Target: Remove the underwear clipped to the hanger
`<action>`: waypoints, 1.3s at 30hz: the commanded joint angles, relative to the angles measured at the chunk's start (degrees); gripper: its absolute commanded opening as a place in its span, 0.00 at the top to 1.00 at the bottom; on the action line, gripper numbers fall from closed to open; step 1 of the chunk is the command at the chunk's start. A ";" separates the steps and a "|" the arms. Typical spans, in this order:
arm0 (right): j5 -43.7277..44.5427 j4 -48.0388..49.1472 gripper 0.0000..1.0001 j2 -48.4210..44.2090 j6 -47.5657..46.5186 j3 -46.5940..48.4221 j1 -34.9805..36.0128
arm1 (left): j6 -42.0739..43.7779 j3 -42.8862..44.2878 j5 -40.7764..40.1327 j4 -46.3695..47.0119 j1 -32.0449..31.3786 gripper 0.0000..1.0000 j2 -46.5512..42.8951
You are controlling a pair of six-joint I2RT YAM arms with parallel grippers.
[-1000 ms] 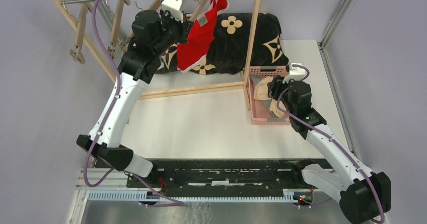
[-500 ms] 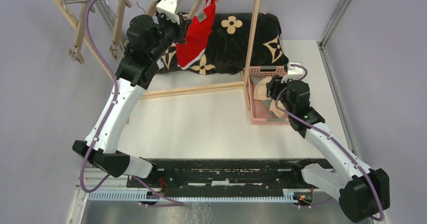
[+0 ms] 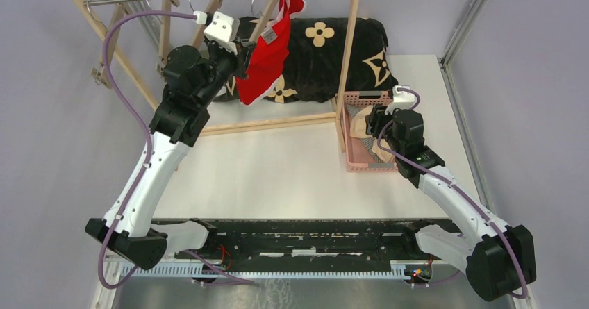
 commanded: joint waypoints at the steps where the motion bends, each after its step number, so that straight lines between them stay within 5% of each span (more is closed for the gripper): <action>1: -0.48 2.73 0.43 0.17 0.06 0.05 0.31 | -0.69 -2.65 -1.35 7.06 -0.06 0.97 -4.56; 7: -0.83 1.99 0.43 -0.26 -0.09 0.35 0.38 | -6.84 -6.54 0.00 -3.78 -0.03 0.97 -9.21; 18: -15.10 2.98 0.38 4.91 2.24 6.16 0.34 | -16.43 -35.08 8.04 -8.18 -0.16 0.97 -27.90; 28: -45.60 -0.64 0.34 19.14 -4.69 22.31 0.08 | -16.42 -40.02 19.28 -11.22 -0.21 0.97 -37.07; 33: -65.87 7.38 0.34 19.01 -4.08 24.51 -0.80 | -12.91 -38.80 25.82 -16.10 -0.25 0.97 -37.89; 39: -81.40 -1.70 0.34 14.34 -14.75 28.22 -0.92 | -13.96 -40.61 30.64 -12.77 -0.25 0.97 -37.43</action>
